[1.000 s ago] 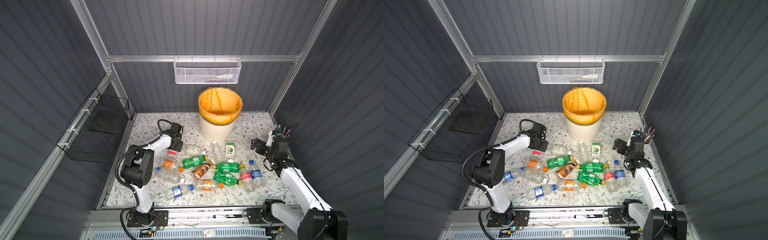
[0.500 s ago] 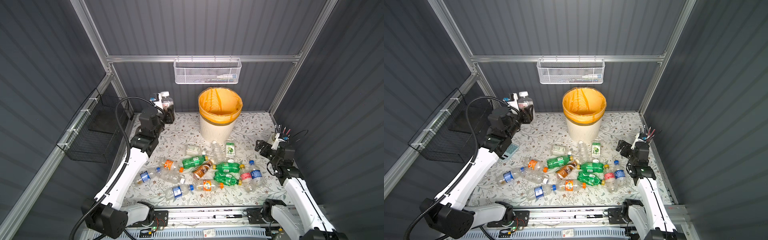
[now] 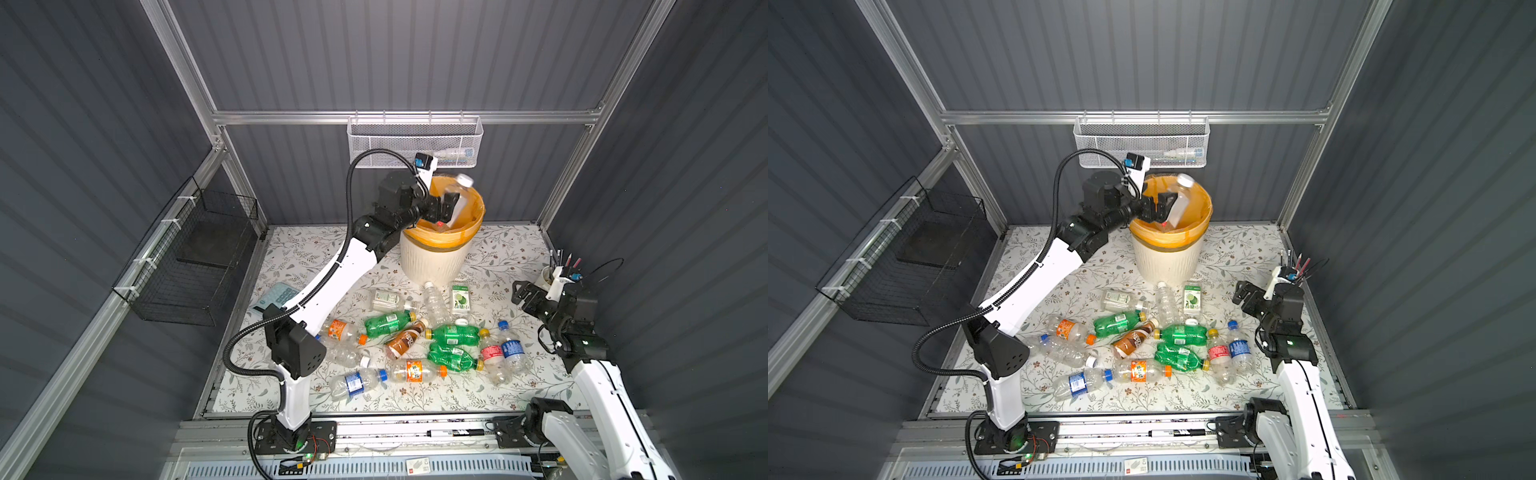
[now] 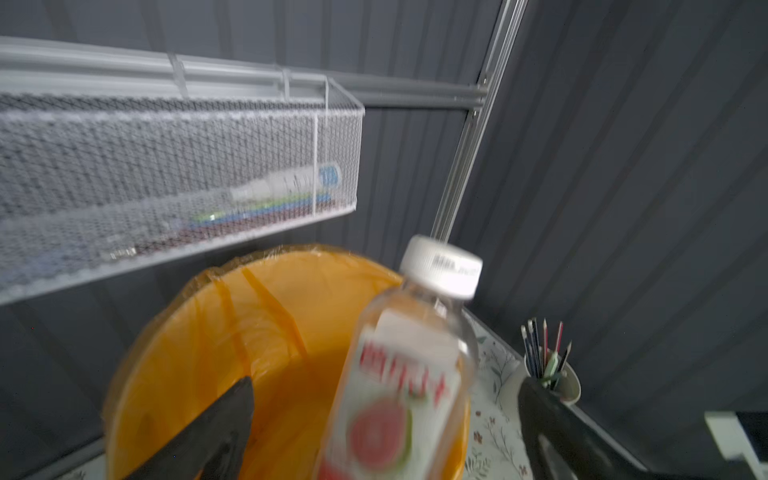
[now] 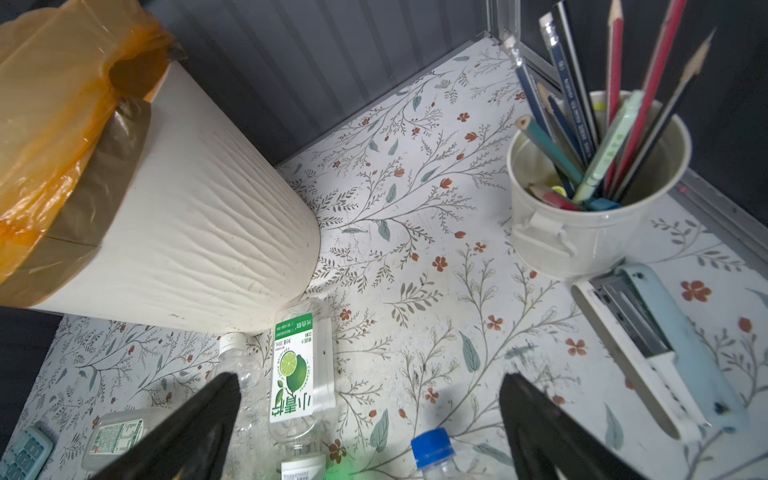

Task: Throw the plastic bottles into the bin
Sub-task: 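Move the juice bottle over the bin and open the left gripper, then withdraw the left gripper while the right gripper grasps a blue-capped bottle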

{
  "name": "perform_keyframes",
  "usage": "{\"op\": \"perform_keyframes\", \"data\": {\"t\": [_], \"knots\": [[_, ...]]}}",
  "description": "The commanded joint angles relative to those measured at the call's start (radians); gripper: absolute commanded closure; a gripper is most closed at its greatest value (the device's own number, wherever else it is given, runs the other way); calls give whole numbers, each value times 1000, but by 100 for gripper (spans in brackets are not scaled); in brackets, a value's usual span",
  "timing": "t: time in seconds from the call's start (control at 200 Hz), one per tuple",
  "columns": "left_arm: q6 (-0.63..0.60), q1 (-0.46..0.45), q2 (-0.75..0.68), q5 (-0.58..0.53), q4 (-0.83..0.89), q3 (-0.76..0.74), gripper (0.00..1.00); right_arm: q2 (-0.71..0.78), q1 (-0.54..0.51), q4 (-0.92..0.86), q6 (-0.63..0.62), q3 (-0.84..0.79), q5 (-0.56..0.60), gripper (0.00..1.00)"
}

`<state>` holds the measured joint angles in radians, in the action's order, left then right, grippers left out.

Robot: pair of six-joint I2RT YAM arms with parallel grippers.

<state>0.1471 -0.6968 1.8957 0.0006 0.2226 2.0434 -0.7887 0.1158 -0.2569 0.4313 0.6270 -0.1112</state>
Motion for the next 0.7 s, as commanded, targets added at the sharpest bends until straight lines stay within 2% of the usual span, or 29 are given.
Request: {"op": "perform_keyframes", "data": {"t": [0.0,0.3,0.47,0.695], "knots": [[-23,37,-124,-92,-116,-84,0,10,-3,-113,38,27,45,1],[-35,38,-189,-126,-115,-169,0,-17,-59,-241,77,22,129,1],[-40,37,-282,-139,-184,-337,0,-18,-99,-287,114,7,175,1],[-42,37,-429,-190,-213,-572,0,-62,-242,-377,188,-16,274,1]]}}
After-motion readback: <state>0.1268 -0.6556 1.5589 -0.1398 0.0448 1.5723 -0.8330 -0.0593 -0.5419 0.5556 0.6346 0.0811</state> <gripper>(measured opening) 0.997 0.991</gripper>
